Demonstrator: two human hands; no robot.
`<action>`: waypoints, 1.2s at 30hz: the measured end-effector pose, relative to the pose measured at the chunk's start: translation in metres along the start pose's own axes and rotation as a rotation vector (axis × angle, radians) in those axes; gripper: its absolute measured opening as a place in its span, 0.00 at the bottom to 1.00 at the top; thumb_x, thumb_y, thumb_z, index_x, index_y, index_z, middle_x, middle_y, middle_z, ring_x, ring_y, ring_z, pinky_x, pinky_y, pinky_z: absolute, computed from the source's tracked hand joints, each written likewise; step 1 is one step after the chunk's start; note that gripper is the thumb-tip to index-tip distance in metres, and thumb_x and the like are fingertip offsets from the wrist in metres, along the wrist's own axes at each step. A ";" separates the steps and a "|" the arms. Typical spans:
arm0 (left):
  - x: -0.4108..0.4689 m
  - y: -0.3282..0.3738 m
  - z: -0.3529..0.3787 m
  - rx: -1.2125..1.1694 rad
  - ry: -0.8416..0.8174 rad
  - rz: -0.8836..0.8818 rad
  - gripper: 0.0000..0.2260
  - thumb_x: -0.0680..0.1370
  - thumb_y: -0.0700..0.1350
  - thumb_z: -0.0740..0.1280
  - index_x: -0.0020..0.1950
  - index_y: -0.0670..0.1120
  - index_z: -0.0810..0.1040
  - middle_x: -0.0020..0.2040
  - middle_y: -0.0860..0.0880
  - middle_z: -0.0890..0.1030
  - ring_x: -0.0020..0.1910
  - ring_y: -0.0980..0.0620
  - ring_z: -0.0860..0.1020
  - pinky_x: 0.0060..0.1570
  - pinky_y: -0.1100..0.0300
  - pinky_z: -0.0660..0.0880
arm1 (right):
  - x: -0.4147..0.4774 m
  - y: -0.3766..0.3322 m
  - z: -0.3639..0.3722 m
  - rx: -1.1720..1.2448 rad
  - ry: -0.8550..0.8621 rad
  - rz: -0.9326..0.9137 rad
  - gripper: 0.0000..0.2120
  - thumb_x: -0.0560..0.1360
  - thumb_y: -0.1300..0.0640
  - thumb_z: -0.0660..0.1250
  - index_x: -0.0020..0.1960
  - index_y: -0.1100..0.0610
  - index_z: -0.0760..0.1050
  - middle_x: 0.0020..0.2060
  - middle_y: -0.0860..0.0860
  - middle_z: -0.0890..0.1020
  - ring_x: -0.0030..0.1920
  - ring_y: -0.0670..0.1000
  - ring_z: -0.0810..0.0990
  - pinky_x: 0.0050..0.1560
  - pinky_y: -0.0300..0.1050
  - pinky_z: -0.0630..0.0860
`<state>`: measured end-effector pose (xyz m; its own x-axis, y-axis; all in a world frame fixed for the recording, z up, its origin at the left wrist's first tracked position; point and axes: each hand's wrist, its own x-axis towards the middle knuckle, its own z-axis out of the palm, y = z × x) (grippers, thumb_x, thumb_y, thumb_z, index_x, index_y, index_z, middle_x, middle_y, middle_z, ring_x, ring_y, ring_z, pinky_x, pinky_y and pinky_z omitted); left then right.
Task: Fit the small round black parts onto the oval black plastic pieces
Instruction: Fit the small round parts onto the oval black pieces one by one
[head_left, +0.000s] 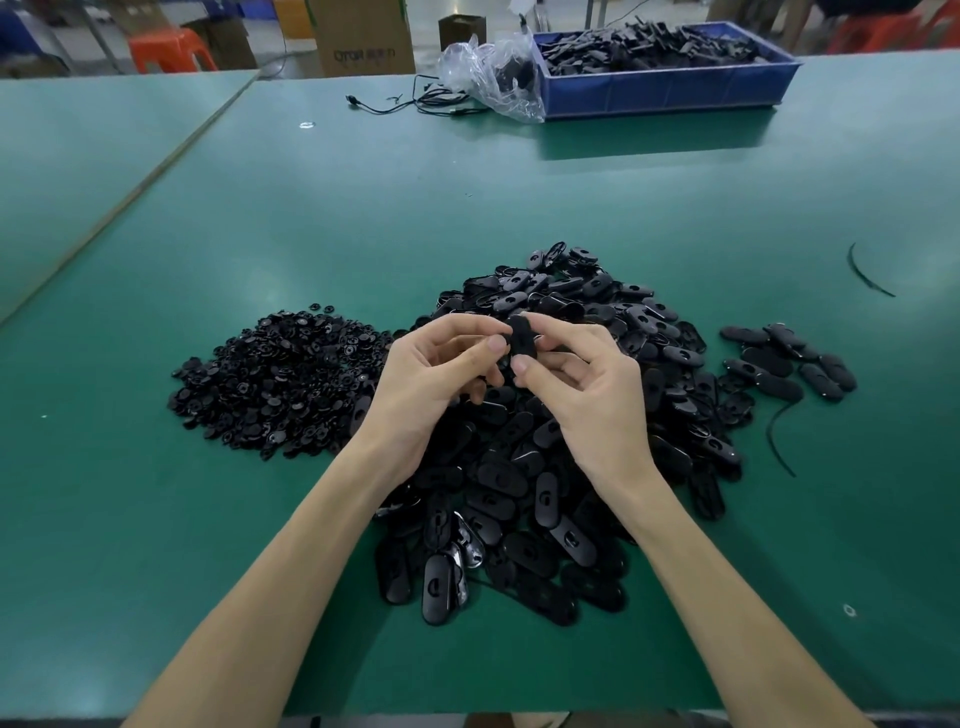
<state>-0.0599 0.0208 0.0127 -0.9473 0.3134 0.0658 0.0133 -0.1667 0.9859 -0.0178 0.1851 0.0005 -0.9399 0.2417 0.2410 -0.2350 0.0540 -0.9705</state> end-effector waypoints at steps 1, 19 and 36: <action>0.000 0.001 0.000 0.013 0.010 0.000 0.06 0.79 0.43 0.73 0.55 0.44 0.84 0.40 0.47 0.82 0.37 0.52 0.78 0.37 0.62 0.73 | 0.000 -0.001 0.000 0.013 -0.007 0.001 0.18 0.75 0.65 0.77 0.62 0.51 0.83 0.54 0.51 0.81 0.50 0.49 0.87 0.56 0.42 0.83; -0.003 0.005 0.007 0.129 0.040 0.060 0.03 0.79 0.40 0.74 0.52 0.43 0.84 0.35 0.51 0.81 0.33 0.55 0.76 0.35 0.67 0.71 | 0.000 -0.003 -0.005 0.102 0.126 0.021 0.02 0.78 0.58 0.76 0.50 0.54 0.85 0.44 0.49 0.88 0.44 0.49 0.87 0.43 0.38 0.82; -0.003 0.002 0.010 0.176 0.099 0.055 0.03 0.78 0.41 0.75 0.50 0.43 0.83 0.37 0.51 0.81 0.33 0.55 0.78 0.36 0.67 0.74 | -0.003 -0.001 -0.002 0.025 0.063 -0.001 0.02 0.78 0.59 0.76 0.48 0.55 0.83 0.42 0.49 0.87 0.44 0.48 0.86 0.48 0.47 0.84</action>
<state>-0.0537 0.0284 0.0159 -0.9703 0.2139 0.1130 0.1129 -0.0125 0.9935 -0.0144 0.1859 0.0012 -0.9223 0.3026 0.2402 -0.2427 0.0300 -0.9696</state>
